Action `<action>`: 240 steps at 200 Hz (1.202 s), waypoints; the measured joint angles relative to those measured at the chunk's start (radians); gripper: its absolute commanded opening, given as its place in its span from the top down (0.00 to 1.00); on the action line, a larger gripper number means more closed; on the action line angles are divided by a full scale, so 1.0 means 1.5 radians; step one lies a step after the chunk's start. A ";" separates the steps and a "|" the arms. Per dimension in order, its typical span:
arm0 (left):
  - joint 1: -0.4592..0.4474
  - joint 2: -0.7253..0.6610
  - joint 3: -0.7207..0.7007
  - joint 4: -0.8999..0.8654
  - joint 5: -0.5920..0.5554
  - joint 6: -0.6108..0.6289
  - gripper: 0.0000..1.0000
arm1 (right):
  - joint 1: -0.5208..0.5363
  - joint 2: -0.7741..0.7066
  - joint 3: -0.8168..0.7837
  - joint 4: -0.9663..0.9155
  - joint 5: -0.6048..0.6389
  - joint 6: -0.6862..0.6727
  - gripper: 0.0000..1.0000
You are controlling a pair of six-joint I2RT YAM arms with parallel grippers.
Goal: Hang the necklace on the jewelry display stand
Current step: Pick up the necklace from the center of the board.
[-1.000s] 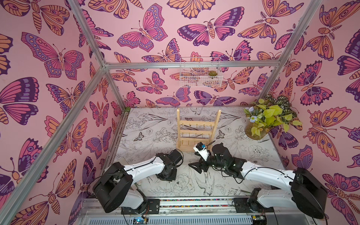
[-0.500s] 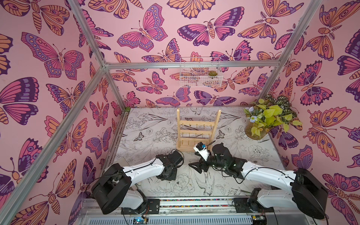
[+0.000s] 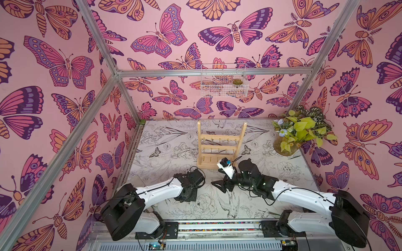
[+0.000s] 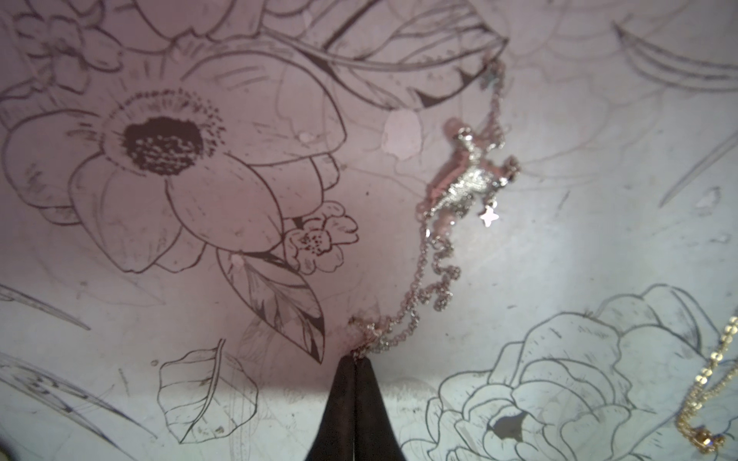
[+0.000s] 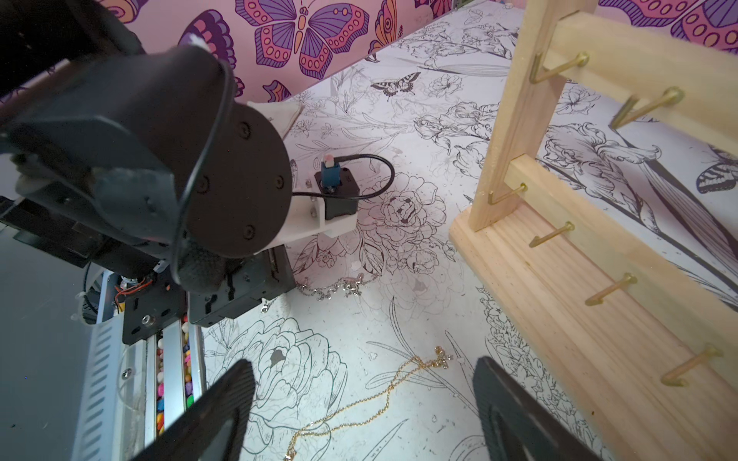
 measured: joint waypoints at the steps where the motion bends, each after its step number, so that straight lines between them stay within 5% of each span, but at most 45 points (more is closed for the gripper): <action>1: 0.000 -0.001 0.000 0.000 0.000 -0.001 1.00 | 0.000 0.000 0.000 0.000 0.000 0.000 0.12; 150: -0.007 -0.092 0.030 -0.039 0.024 -0.025 1.00 | 0.000 0.010 0.003 -0.009 -0.003 0.002 0.13; 240: -0.007 -0.159 0.108 -0.089 0.015 -0.024 1.00 | 0.000 0.103 -0.013 0.065 -0.034 0.001 0.11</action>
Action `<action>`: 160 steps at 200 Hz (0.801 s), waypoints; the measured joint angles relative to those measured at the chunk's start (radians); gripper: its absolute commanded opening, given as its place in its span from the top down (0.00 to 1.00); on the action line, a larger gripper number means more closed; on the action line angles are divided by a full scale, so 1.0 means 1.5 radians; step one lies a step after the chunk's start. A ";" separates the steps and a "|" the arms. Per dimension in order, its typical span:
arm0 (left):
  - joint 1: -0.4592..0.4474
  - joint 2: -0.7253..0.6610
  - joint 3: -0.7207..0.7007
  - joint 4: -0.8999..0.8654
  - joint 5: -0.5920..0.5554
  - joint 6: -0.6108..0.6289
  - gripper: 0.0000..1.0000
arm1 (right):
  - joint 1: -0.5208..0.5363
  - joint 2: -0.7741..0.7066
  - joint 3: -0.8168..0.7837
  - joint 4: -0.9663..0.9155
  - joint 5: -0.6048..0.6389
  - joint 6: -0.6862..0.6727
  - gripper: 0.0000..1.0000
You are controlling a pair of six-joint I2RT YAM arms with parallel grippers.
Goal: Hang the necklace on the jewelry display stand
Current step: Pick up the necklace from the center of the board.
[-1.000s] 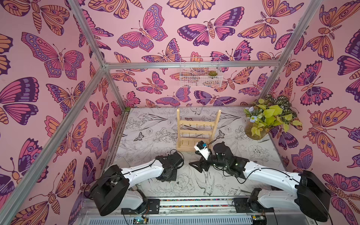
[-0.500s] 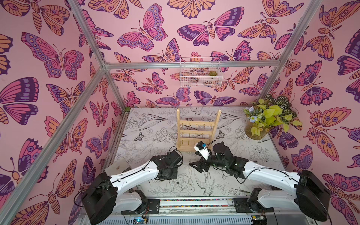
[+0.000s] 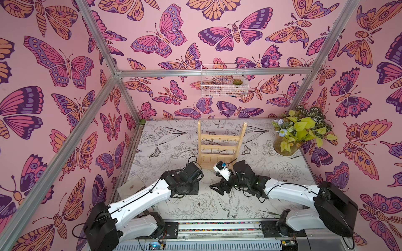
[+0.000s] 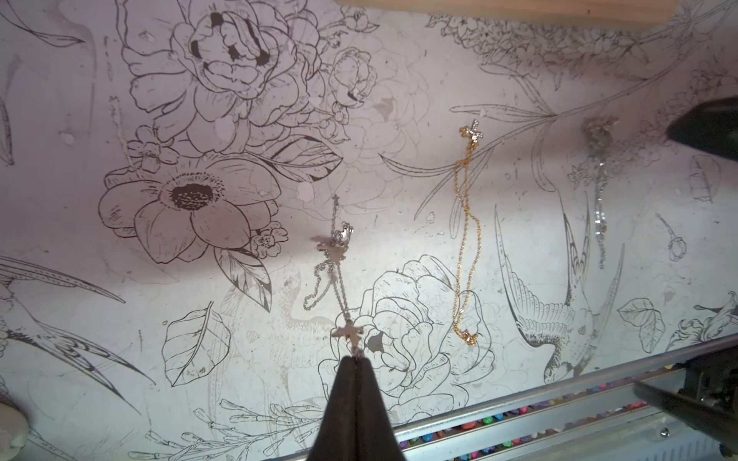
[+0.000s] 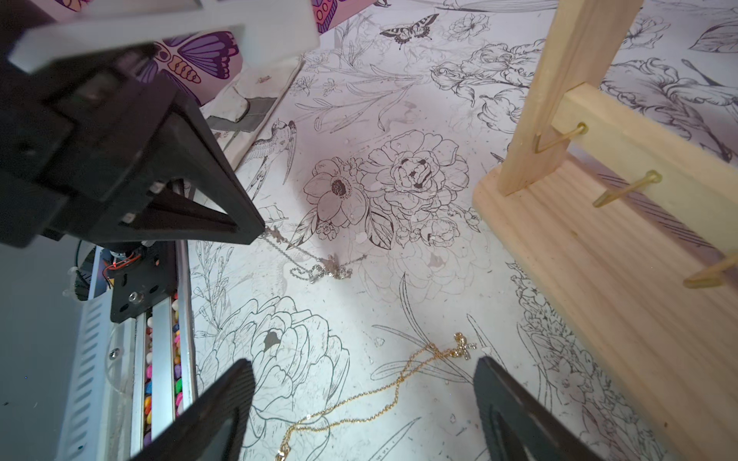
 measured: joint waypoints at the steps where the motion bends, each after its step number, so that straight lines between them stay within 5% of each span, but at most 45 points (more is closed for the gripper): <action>1: 0.000 -0.001 0.001 -0.002 0.000 0.000 1.00 | 0.000 0.001 0.000 0.001 0.000 0.000 0.11; 160: 0.000 -0.034 0.107 -0.053 -0.015 0.016 1.00 | 0.042 0.143 0.036 0.182 -0.041 -0.031 0.10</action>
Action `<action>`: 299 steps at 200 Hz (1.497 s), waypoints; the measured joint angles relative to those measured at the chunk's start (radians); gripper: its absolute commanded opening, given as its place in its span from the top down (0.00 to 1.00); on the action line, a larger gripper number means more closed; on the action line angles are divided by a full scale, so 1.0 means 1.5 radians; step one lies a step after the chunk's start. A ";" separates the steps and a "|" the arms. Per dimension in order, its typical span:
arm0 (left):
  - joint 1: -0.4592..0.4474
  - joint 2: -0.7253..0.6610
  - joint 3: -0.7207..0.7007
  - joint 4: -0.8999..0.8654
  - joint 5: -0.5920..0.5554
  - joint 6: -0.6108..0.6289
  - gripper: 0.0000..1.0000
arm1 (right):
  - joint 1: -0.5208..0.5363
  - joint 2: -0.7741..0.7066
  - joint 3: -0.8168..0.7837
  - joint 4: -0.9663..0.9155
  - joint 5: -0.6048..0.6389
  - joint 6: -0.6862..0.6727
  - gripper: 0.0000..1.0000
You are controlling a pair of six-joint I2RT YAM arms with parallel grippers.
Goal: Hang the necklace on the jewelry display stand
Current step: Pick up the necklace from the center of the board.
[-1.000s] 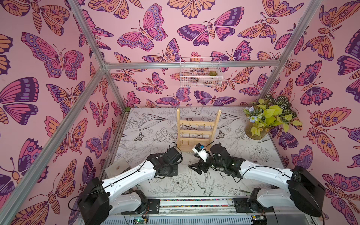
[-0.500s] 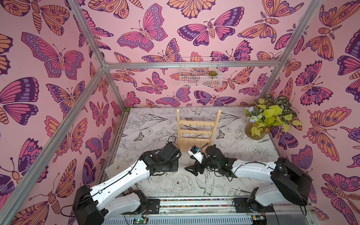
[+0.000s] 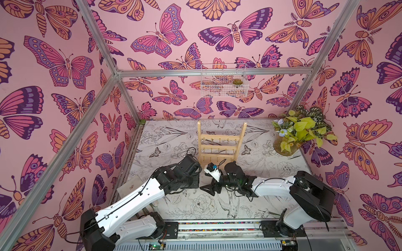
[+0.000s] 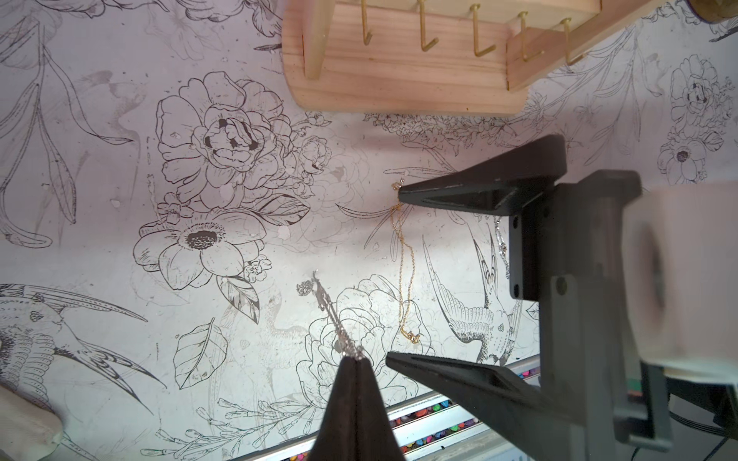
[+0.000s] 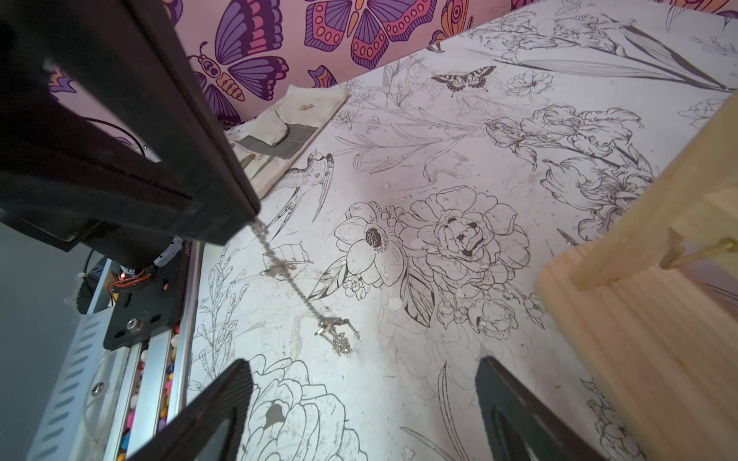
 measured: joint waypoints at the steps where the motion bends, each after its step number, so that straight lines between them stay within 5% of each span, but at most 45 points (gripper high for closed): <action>1: 0.000 0.000 0.000 0.000 0.000 0.000 1.00 | 0.000 0.000 0.000 0.000 -0.001 0.000 0.10; 85: 0.000 0.000 0.035 -0.005 0.000 0.017 1.00 | 0.022 0.050 0.025 0.049 -0.040 -0.015 0.15; 170: 0.000 0.000 0.058 -0.006 0.001 0.020 1.00 | 0.022 0.085 0.051 0.104 -0.063 -0.014 0.59; 299: 0.001 0.000 0.059 -0.008 0.000 0.022 1.00 | 0.023 0.087 0.051 0.124 -0.080 0.011 0.92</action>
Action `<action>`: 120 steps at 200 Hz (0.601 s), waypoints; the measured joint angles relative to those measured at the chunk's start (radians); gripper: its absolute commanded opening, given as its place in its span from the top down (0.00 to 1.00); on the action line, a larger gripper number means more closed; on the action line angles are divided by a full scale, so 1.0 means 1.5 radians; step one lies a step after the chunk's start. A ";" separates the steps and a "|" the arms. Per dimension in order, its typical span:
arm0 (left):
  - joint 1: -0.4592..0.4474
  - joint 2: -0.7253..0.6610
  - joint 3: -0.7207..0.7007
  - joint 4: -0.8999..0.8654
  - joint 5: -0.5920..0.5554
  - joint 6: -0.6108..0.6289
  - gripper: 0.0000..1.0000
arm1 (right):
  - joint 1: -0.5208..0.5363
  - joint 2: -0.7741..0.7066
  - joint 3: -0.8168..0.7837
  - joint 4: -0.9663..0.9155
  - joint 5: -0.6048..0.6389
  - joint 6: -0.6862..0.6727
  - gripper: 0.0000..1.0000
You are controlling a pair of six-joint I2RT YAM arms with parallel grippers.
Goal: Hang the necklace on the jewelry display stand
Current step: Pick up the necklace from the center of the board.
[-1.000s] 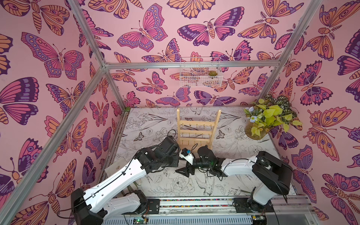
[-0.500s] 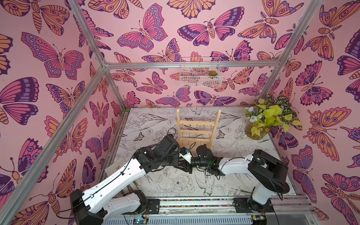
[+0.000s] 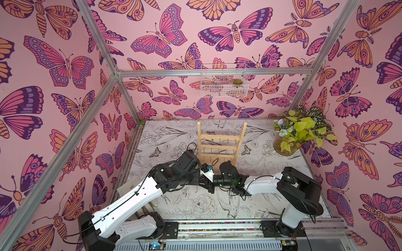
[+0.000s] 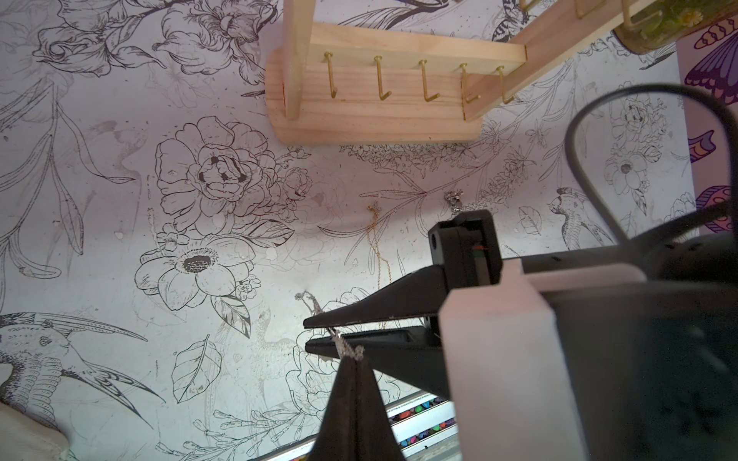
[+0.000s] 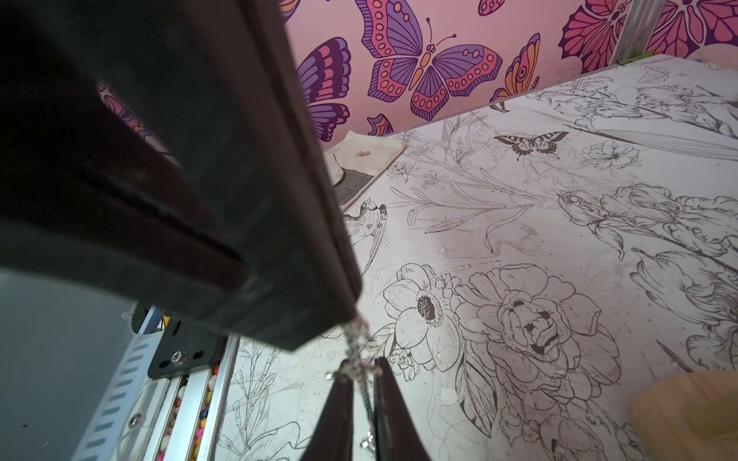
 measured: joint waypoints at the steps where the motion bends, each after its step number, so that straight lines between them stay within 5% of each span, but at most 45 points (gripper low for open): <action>1: 0.000 0.000 0.000 0.000 0.000 0.000 1.00 | 0.000 0.000 0.000 0.000 0.000 0.000 0.93; 53: 0.015 0.006 0.000 0.000 0.001 0.000 1.00 | 0.000 0.000 0.007 -0.016 -0.007 0.039 0.98; 80: 0.029 0.024 0.000 0.000 0.008 0.004 0.67 | 0.000 -0.018 0.020 -0.050 -0.020 0.092 0.98; 120: 0.069 0.034 0.019 -0.001 0.027 0.029 0.51 | 0.000 -0.072 0.056 -0.113 -0.048 0.170 0.98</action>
